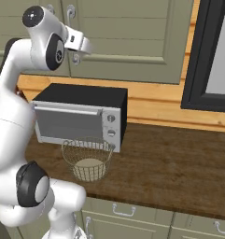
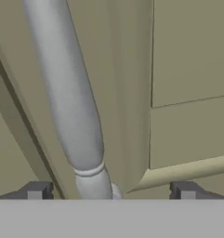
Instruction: Open the cabinet, pick up the bread from the cabinet and place it in the basket. Then move the basket to the dining counter.
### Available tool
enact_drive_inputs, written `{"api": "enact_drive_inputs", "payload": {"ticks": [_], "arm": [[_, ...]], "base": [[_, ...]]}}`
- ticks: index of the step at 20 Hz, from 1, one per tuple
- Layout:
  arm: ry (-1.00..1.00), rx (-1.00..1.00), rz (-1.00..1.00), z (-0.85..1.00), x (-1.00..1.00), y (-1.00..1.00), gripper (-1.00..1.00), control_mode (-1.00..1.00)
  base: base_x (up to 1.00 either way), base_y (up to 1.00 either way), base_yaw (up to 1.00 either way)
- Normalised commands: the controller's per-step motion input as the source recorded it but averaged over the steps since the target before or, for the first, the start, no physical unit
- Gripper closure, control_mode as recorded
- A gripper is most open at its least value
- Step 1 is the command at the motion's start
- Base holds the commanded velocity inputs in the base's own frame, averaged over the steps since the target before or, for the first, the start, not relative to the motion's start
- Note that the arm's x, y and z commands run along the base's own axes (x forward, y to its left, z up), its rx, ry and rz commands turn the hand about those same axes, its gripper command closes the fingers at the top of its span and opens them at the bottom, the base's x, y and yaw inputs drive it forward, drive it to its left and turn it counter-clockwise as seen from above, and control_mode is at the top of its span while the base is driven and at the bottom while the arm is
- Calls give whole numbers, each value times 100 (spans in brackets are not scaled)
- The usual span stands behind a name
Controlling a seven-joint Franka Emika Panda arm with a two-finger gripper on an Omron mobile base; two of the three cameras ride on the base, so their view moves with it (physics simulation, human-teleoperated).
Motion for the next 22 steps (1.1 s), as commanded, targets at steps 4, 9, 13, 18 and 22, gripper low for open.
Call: {"api": "enact_drive_inputs", "payload": {"ticks": [4,9,13,18,22], "arm": [[0,0,8,0,50,0,-100,-100],[-14,-1,5,-13,39,0,-100,-100],[-12,0,0,0,16,22,100,-100],[2,0,0,0,28,22,100,-100],[1,0,0,0,-3,-11,100,-100]], "base": [[0,0,0],[0,0,0],[0,0,0],[0,0,0],[0,0,0]]}}
